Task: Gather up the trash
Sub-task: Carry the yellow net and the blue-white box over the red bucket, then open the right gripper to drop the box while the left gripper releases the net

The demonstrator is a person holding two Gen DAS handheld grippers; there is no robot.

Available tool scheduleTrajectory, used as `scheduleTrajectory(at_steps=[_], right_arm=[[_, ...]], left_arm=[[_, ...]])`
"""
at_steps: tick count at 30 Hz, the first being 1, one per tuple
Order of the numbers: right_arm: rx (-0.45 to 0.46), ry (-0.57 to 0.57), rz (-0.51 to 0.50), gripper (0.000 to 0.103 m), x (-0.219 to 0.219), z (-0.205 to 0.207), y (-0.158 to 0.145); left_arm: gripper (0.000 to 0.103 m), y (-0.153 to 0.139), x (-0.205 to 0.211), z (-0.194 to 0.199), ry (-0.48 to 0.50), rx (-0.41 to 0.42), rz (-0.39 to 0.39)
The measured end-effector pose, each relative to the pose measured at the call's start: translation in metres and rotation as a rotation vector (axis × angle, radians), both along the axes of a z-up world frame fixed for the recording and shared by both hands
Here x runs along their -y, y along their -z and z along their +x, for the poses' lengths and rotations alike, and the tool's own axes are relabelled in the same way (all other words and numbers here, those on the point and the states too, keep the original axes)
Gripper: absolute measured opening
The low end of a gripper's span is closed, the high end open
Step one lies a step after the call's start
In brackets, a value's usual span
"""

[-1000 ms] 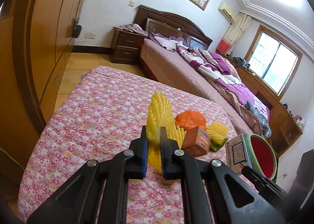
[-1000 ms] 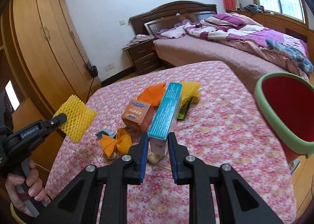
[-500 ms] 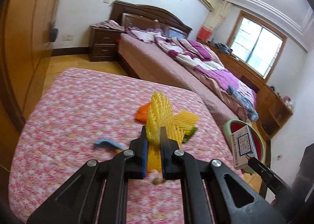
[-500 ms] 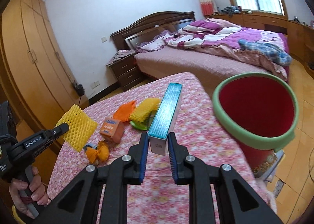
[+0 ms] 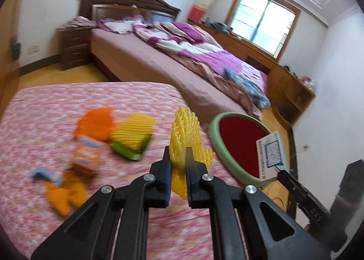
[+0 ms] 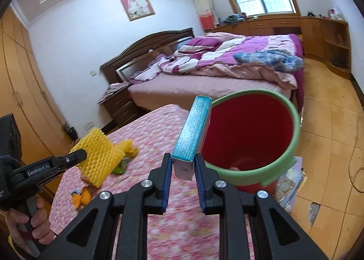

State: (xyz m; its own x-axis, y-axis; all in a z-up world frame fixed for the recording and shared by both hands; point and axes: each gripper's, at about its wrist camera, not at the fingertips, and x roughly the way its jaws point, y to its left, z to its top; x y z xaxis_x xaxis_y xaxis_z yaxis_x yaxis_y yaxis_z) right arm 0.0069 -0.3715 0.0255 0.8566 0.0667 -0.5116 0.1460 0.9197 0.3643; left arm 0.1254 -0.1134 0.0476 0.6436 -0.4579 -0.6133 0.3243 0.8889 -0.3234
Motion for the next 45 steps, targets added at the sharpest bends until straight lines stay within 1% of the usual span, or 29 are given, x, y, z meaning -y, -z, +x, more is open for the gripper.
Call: scheduleTrajectory(at_steps=[4,9,14,19,24,27,29,30,31,33,36,41,45], right_arm=[[0.003,0.028,-0.010,0.022,0.025,0.005,0.003],[-0.008,0.046,-0.010,0.022,0.047,0.016,0.010],[-0.026,0.053,0.001,0.022,0.066,0.030,0.020],[-0.040,0.062,0.009,0.022,0.079,0.040,0.030],[-0.046,0.067,0.013,0.023,0.085,0.043,0.036],[-0.049,0.076,0.015,0.024,0.086,0.044,0.039],[-0.048,0.081,0.022,0.024,0.087,0.044,0.041],[-0.047,0.084,0.027,0.024,0.088,0.044,0.041],[-0.044,0.086,0.032,0.024,0.089,0.043,0.042],[-0.038,0.092,0.039,0.024,0.090,0.042,0.042],[-0.038,0.097,0.045,0.025,0.090,0.039,0.042],[-0.036,0.106,0.057,0.037,0.090,0.036,0.041],[-0.042,0.103,0.077,0.043,0.089,0.036,0.042]], left_arm=[[0.009,-0.002,0.039,0.012,0.058,0.015,0.022],[0.009,-0.002,0.082,0.026,0.121,0.036,0.028],[0.009,0.006,0.121,0.039,0.178,0.039,0.039],[0.009,0.018,0.148,0.047,0.201,0.038,0.063],[0.009,0.028,0.160,0.055,0.223,0.013,0.067],[0.009,0.031,0.167,0.053,0.234,0.019,0.073],[0.012,0.032,0.170,0.053,0.241,0.019,0.084],[0.017,0.032,0.171,0.054,0.243,0.016,0.087],[0.025,0.032,0.172,0.055,0.243,0.015,0.089],[0.032,0.031,0.173,0.054,0.238,0.016,0.093],[0.034,0.029,0.171,0.053,0.234,0.023,0.093],[0.035,0.029,0.162,0.050,0.211,0.009,0.092],[0.035,0.027,0.149,0.044,0.185,-0.005,0.099]])
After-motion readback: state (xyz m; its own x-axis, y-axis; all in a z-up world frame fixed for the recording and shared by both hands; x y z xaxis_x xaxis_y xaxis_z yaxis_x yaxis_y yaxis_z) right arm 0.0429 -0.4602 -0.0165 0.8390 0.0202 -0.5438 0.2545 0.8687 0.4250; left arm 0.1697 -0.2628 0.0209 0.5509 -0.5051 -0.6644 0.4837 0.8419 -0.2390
